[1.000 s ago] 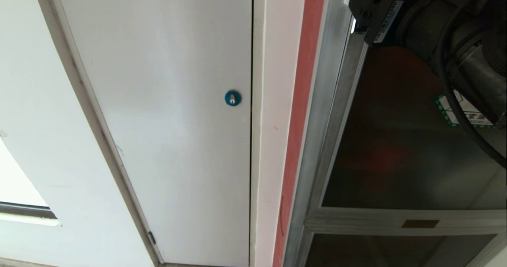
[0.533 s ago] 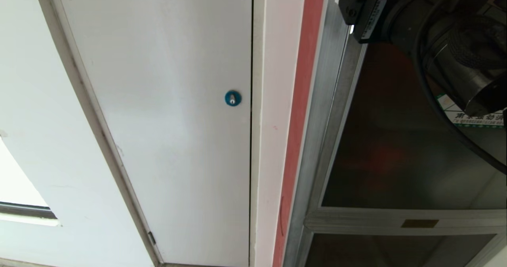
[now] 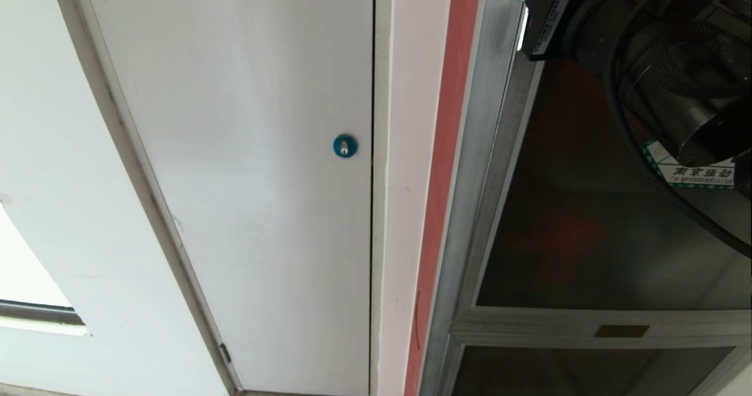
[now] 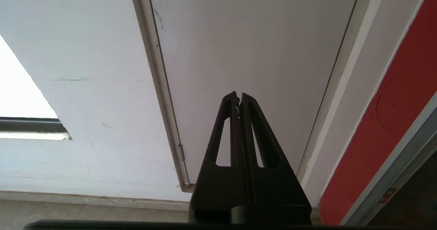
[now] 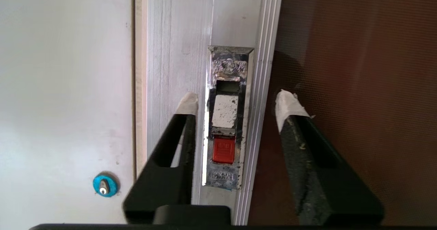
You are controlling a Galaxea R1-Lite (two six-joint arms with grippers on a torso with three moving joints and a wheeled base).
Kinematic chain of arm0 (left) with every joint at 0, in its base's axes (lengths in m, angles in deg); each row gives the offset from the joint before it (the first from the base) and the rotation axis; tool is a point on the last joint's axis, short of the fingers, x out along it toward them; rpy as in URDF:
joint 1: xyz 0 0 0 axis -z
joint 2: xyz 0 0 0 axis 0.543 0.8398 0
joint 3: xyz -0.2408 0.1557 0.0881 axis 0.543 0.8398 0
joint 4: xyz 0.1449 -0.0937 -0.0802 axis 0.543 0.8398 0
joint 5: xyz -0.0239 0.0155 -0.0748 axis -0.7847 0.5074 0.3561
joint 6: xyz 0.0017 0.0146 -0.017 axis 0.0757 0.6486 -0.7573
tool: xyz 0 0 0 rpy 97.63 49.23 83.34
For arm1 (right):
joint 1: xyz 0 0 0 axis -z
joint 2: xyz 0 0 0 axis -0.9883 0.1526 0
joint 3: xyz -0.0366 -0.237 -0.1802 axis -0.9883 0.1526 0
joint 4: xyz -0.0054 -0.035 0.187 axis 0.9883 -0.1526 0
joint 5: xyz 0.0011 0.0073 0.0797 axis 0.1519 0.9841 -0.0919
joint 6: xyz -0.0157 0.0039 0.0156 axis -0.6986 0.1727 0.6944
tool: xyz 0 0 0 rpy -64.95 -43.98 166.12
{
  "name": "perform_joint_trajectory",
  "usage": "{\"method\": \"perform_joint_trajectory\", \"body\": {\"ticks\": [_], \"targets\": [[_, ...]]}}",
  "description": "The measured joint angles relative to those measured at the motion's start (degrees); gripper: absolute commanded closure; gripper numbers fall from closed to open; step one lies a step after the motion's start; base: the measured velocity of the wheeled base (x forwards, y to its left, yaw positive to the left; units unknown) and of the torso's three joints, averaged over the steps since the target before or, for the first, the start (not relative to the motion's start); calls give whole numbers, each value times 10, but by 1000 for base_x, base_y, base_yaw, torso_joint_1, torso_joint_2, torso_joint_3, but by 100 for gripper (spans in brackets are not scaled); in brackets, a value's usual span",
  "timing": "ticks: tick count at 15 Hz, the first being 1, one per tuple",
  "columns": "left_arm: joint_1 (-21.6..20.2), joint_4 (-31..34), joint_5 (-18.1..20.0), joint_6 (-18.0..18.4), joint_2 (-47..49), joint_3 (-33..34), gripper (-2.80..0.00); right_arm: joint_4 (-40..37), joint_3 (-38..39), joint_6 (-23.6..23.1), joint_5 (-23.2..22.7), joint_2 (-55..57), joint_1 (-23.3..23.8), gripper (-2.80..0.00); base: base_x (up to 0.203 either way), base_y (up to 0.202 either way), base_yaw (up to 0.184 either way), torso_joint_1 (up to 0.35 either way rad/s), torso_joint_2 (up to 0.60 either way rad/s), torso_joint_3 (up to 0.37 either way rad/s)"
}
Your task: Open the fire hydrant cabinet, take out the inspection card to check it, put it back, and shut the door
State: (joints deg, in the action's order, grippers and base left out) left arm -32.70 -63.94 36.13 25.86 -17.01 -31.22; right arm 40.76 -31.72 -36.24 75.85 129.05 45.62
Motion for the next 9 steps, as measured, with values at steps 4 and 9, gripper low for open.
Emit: {"method": "perform_joint_trajectory", "body": {"ticks": [4, 9], "targets": [[0, 0, 0, 0, 0, 0, 0, -2, 4, 0, -2, 1, -1, 0, 0, 0, 0, 0, 0, 0], [0, 0, 0, 0, 0, 0, 0, -13, 4, -2, -1, -4, -5, 0, 0, 0, 0, 0, 0, 0]]}}
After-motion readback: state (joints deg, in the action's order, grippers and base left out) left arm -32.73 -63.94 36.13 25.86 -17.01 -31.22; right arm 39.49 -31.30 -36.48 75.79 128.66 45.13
